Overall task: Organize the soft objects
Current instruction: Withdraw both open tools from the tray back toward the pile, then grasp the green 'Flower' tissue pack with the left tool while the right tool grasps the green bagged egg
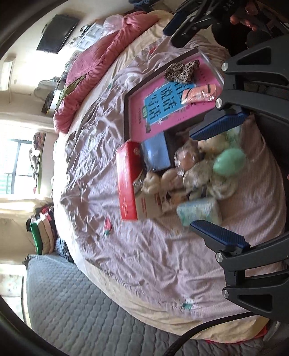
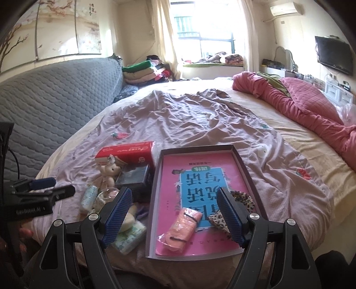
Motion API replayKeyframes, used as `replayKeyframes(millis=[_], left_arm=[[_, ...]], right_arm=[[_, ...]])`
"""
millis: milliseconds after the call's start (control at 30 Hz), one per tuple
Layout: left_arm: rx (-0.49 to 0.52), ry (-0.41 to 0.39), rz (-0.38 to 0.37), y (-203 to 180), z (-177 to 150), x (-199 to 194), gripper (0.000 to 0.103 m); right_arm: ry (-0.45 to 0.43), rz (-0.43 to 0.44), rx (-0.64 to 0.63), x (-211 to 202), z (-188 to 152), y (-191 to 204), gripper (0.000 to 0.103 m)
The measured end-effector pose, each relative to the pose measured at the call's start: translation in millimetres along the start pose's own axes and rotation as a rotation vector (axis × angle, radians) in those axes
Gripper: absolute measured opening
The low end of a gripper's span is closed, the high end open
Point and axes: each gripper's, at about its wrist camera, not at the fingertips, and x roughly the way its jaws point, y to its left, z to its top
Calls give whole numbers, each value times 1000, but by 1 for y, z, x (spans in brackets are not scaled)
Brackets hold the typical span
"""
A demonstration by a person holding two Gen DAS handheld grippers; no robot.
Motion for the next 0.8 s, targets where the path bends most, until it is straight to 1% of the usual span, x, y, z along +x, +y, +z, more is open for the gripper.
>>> replayKeyframes(millis=[267,500,800], left_arm=[[-69,-1,32,39,0,-4,74],[-115,11,53,63,-7,2,74],[-116,45,52,66,-17,21,74]], right_arm=[[12,26,-35,3,-1,18,80],[34,50,-74,9,-8,34,80],[88,78,-136,28,-22,58,80]])
